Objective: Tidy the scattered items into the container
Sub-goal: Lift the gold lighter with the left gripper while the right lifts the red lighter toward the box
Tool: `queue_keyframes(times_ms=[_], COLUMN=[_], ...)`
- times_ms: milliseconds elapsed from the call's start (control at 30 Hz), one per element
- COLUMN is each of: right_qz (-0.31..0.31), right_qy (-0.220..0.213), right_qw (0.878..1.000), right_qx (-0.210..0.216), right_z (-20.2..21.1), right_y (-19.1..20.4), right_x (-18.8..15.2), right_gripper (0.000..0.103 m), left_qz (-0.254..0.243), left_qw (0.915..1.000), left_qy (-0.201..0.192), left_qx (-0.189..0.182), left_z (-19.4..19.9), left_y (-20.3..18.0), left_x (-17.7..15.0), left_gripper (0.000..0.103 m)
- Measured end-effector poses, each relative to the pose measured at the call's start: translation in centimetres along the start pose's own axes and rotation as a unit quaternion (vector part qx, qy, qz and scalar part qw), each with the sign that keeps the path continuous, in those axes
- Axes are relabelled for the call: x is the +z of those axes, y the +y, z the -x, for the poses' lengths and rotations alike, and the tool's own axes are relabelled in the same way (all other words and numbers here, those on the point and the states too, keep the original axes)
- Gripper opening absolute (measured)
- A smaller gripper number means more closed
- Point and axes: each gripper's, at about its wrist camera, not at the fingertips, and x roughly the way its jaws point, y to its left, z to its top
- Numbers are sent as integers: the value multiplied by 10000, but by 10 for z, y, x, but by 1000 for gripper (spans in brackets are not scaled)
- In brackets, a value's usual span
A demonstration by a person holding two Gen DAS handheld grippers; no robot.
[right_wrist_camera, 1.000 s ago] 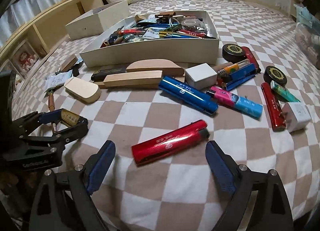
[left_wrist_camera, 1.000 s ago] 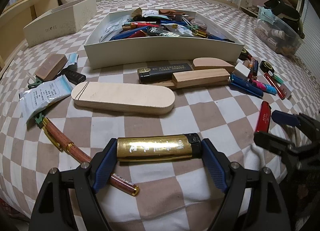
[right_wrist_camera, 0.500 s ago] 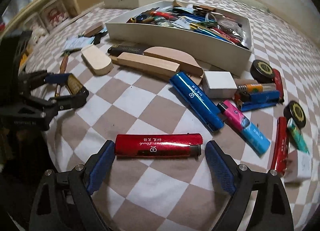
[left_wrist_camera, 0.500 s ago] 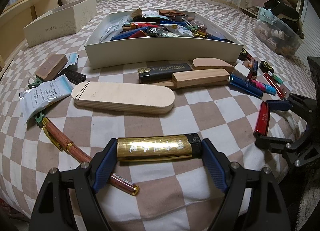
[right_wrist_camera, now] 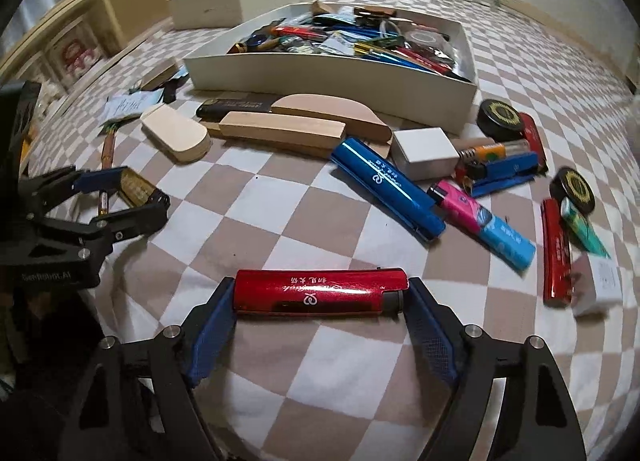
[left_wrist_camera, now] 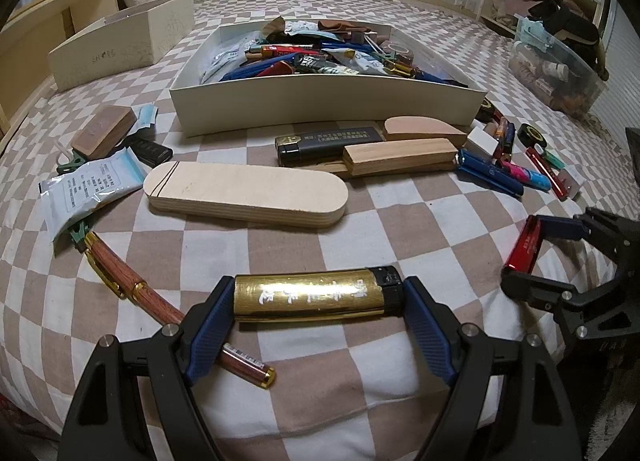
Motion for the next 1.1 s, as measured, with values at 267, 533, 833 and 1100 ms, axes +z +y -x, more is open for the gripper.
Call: queue_keyframes(times_ms=[267,533,833,1100], right_qz=[-529,-888,-1042,-1137], right_qy=[-12,-198,-461,-747], right_qw=[9986,9955,9933,9906], right_qx=[76,266,205,111], right_z=[9,19,17,16], right_y=[1,-3,-15,-29], right_x=[-2,13,47,87], right_gripper=[83,83,83,83], left_qz=[124,223,320,382], left_qw=[9998,9994,9986,9973], left_qy=[82,-95,-281,-563], left_qx=[-129,-260,-305,-276], left_z=[7,19,16,13], left_y=[5,11,20,31], left_x=[7,28,57,94], left_gripper=[82,82,82,82])
